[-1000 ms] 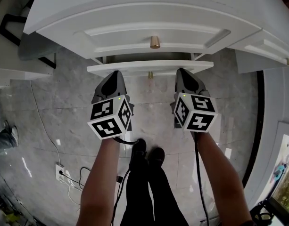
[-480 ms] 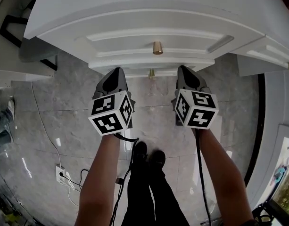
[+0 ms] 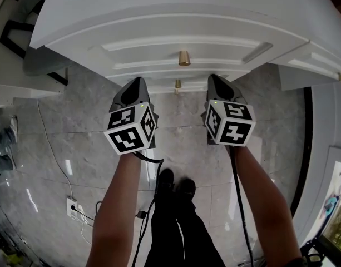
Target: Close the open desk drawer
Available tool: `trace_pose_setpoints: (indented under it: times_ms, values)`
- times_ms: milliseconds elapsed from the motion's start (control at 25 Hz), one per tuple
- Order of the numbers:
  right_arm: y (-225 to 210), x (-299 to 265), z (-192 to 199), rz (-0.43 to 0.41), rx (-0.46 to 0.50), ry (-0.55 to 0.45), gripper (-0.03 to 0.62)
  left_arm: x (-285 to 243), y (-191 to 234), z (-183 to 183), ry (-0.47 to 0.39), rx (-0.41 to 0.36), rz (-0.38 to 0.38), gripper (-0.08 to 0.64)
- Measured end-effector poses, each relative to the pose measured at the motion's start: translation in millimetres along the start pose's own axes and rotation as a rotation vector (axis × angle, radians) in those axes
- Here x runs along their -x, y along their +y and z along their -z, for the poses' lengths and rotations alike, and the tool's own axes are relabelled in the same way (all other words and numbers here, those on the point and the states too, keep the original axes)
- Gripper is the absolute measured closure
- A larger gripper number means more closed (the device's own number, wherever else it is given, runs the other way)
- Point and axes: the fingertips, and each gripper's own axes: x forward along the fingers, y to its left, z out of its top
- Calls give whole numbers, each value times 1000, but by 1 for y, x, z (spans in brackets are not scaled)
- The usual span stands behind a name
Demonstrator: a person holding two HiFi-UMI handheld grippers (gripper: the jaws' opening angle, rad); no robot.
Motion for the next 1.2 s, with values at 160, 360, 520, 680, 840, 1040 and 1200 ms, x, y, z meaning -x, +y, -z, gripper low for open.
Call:
trace_pose_setpoints:
  times_ms: [160,360,520,680,840,1040,1200]
  values:
    - [-1,-3,-2,6,-26,1,588,-3,1,-2,3,-9,6,551]
    - [-1,-5,-4,-5,25,8,588,-5,0,-3,0,-36,12,551]
    - [4,0,-9,-18,31,-23,588,-2,0,-3,4,-45,4,551]
    - [12,8,-11,-37,63,-33,588,7,-4,-1,2,-47,12,551]
    - [15,21,-14,-46,39,-48,588,24,-10,-4,-21,-63,35,551]
    - [17,49,-16,-49,-4,-62,588,53,-19,-7,-32,-63,71,551]
    - [24,77,-19,-61,-8,-76,588,78,-30,-13,-40,-88,86,551]
